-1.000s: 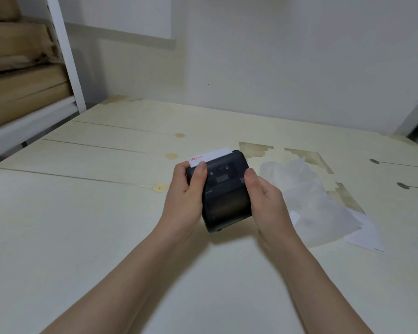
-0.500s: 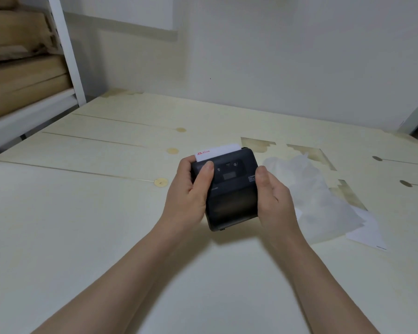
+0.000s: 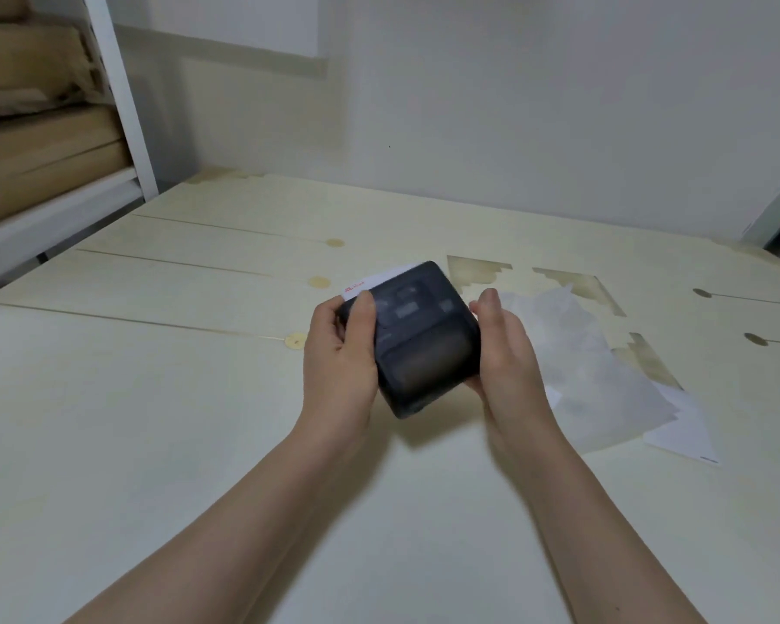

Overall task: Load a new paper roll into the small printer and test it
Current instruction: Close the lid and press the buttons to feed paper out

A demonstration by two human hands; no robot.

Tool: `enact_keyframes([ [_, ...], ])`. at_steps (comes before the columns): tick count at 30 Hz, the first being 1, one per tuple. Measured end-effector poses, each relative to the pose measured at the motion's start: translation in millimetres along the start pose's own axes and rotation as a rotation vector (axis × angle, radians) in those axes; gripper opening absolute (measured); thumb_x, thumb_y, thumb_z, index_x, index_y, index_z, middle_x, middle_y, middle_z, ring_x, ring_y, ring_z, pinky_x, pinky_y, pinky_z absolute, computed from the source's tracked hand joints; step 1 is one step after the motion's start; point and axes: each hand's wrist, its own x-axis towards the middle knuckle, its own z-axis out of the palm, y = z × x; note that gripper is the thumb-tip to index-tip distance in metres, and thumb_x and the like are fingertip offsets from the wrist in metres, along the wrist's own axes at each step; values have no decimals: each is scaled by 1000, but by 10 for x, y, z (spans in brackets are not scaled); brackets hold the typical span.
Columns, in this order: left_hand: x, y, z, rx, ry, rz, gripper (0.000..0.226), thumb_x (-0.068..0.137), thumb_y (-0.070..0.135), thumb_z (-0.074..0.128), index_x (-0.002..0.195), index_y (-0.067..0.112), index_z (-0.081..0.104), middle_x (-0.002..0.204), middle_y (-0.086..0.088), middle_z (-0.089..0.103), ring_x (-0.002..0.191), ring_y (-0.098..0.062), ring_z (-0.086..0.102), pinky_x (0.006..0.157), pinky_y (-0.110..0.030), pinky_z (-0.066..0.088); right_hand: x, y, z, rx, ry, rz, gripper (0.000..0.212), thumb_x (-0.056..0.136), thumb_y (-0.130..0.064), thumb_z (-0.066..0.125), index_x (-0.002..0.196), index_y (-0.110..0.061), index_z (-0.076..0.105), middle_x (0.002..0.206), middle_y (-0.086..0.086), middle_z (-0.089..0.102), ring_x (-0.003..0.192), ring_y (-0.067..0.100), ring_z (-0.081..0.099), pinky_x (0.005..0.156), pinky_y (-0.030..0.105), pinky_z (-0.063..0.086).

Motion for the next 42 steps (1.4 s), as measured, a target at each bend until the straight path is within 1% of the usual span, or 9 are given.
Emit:
enact_keyframes([
  [5, 100, 18, -60, -125, 68, -117, 41, 97, 31, 56, 132, 12, 45, 117, -2, 65, 110, -18, 65, 98, -38, 52, -84, 20, 115, 139, -206, 170, 66, 88, -32, 68, 140, -21, 29, 121, 14, 65, 88, 26, 76, 78, 51, 60],
  [8, 120, 72, -74, -173, -17, -201, 53, 95, 22, 58, 141, 18, 32, 108, 6, 60, 98, -11, 64, 92, -33, 52, -76, 4, 104, 90, -140, 124, 72, 90, -21, 66, 144, -26, 17, 114, 5, 66, 80, 18, 75, 77, 49, 61],
  [13, 222, 91, -135, -74, -156, -255, 58, 93, 47, 55, 145, 31, 35, 115, 14, 61, 90, 0, 66, 90, -36, 54, 23, -43, -88, 117, 23, 92, 47, 92, -28, 60, 132, -12, 41, 103, 1, 65, 85, 13, 62, 71, 34, 53],
  [15, 245, 78, -163, -4, -234, -261, 53, 93, 50, 55, 141, 36, 40, 122, 12, 65, 98, -6, 69, 83, -35, 56, 38, -42, -111, 133, 47, 78, 56, 84, -40, 66, 128, -10, 48, 114, 14, 66, 90, 19, 63, 76, 38, 55],
  [18, 227, 47, -177, 53, -297, -252, 43, 95, 37, 57, 137, 40, 47, 102, 21, 73, 88, -3, 71, 75, -33, 58, 25, -73, -105, 189, 92, 57, 73, 69, -56, 69, 122, -7, 53, 116, 19, 68, 95, 24, 65, 93, 50, 52],
  [22, 163, -6, -133, 22, -252, -257, 49, 96, 35, 57, 143, 31, 43, 114, 7, 71, 98, -19, 70, 83, -47, 57, 58, -39, -109, 244, 47, 71, 54, 91, -45, 59, 128, -5, 54, 121, 18, 68, 109, 31, 67, 88, 42, 57],
  [29, 68, -3, -120, 73, -392, -248, 57, 92, 16, 64, 143, 27, 43, 112, -15, 71, 56, -5, 66, 48, -13, 47, 48, 26, -130, 107, 24, 52, 36, 96, -36, 55, 124, -15, 62, 117, 8, 71, 103, 22, 71, 92, 43, 56],
  [35, 112, -38, -141, 68, -441, -244, 69, 86, 1, 67, 143, 31, 41, 112, -14, 74, 102, -33, 71, 95, -46, 54, 16, 25, -158, 119, 10, 33, 37, 95, -35, 56, 127, -17, 60, 115, 6, 73, 104, 20, 71, 96, 46, 54],
  [42, 167, -32, -189, 73, -392, -215, 73, 84, -2, 67, 142, 35, 42, 113, -15, 72, 100, -29, 72, 78, -31, 53, -2, 16, -123, 186, -93, 37, 33, 99, -19, 50, 131, -15, 58, 117, 7, 72, 107, 23, 69, 92, 39, 55],
])
